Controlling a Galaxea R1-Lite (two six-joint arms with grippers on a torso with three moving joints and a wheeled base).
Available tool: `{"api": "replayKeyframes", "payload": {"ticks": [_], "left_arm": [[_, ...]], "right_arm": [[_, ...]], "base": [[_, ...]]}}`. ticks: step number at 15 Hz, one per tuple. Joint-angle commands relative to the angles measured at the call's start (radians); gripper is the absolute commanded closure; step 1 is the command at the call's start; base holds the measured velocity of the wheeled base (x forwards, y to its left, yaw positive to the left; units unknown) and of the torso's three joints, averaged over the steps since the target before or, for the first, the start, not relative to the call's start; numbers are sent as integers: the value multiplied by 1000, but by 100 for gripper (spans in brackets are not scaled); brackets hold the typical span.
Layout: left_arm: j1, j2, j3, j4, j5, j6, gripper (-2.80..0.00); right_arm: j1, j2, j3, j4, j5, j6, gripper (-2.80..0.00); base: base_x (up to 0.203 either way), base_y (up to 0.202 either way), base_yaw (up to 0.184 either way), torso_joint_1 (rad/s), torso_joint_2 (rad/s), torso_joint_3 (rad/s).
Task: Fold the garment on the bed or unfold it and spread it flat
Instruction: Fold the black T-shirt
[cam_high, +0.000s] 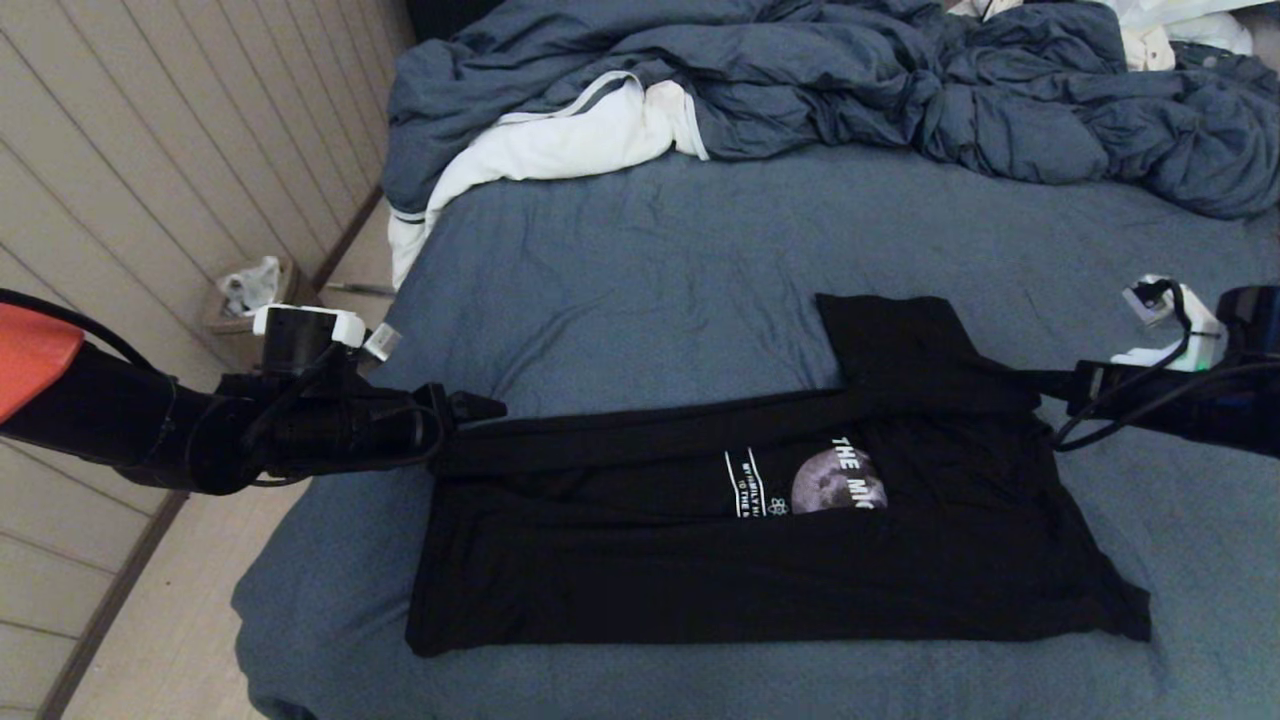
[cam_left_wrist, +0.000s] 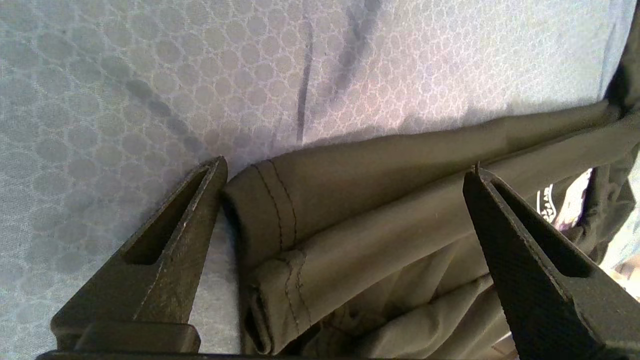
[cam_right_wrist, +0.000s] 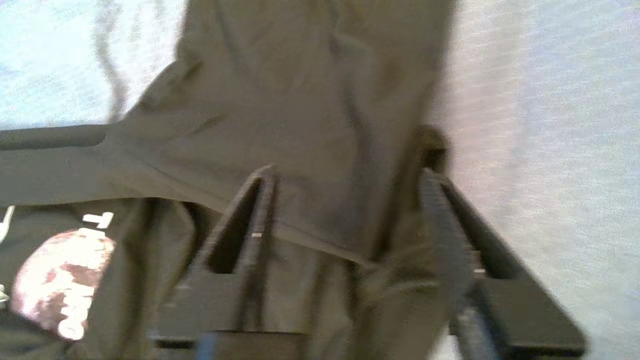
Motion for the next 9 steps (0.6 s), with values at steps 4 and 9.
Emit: {"api": "replayKeyframes", "payload": {"ticks": [4,9], "left_arm": [[-2,-31,12,-6,-9,-5,-280],[-2,-47,5,-6,-2,-23,-280]], "right_arm": [[-48,-6,-78,7,9,10,-280],[-19,191,-383,147,-73,91,-280]], "base": [[0,0,0,0,0,0],[0,0,0,0,0,0]]}}
